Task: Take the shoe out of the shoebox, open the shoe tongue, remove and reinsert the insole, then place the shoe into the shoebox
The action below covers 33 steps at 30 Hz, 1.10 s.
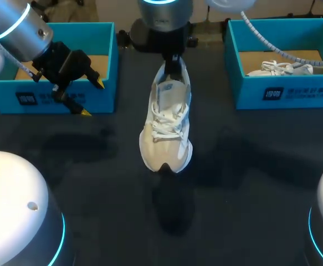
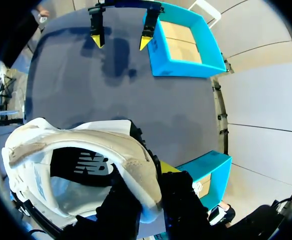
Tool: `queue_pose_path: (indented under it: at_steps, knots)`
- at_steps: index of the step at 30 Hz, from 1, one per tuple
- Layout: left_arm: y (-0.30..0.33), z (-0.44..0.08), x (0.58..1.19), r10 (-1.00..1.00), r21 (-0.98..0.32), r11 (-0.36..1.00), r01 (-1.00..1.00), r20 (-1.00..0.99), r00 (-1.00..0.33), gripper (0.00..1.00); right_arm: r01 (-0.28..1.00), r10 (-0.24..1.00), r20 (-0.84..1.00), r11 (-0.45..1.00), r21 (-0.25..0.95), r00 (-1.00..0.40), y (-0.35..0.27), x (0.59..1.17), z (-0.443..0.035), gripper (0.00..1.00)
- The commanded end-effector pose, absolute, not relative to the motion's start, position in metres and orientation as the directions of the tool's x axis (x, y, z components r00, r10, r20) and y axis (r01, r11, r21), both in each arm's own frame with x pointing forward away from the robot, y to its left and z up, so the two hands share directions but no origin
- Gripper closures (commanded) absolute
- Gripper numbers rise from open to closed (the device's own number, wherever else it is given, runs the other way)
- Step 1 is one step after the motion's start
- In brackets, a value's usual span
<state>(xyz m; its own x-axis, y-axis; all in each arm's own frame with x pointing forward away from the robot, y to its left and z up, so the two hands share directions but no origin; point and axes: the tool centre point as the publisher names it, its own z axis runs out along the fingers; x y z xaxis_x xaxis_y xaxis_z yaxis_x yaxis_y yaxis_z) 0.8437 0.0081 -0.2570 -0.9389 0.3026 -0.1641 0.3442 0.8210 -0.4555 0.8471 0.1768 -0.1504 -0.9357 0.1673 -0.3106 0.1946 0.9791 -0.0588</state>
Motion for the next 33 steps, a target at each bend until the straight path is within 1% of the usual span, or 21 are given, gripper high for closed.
queue_pose_path:
  at_steps: [1,8,10,11,15,17,22,33]
  knots:
    - [0.009,-0.257,0.842,0.303,-0.453,0.822,0.345,-0.166,-0.939,0.00,0.194,0.168,-0.308,0.979,-0.057,-0.936,0.176,0.848,-0.150,1.00]
    - [0.009,-0.257,0.842,0.303,-0.453,0.822,0.345,-0.166,-0.939,0.00,0.194,0.168,-0.308,0.979,-0.057,-0.936,0.176,0.848,-0.150,1.00]
    - [0.009,-0.257,0.842,0.303,-0.453,0.822,0.345,-0.166,-0.939,0.00,0.206,0.194,-0.319,0.979,-0.006,-0.928,0.165,0.862,-0.150,1.00]
    - [0.009,-0.257,0.842,0.303,-0.453,0.822,0.345,-0.166,-0.939,0.00,0.204,0.193,-0.321,0.979,-0.002,-0.927,0.160,0.867,-0.150,1.00]
    - [0.009,-0.257,0.842,0.303,-0.453,0.822,0.345,-0.166,-0.939,0.00,0.171,0.161,-0.331,0.985,-0.001,-0.930,0.136,0.888,-0.146,1.00]
    - [0.009,-0.257,0.842,0.303,-0.453,0.822,0.345,-0.166,-0.939,0.00,0.142,0.125,-0.334,0.989,-0.027,-0.934,0.122,0.899,-0.144,1.00]
    - [0.009,-0.257,0.842,0.303,-0.453,0.822,0.345,-0.166,-0.939,0.00,0.104,0.078,-0.339,0.993,-0.060,-0.937,0.089,0.927,-0.138,1.00]
    - [0.009,-0.257,0.842,0.303,-0.453,0.822,0.345,-0.166,-0.939,0.00,0.022,-0.007,-0.337,0.996,-0.081,-0.941,0.027,0.978,-0.131,1.00]
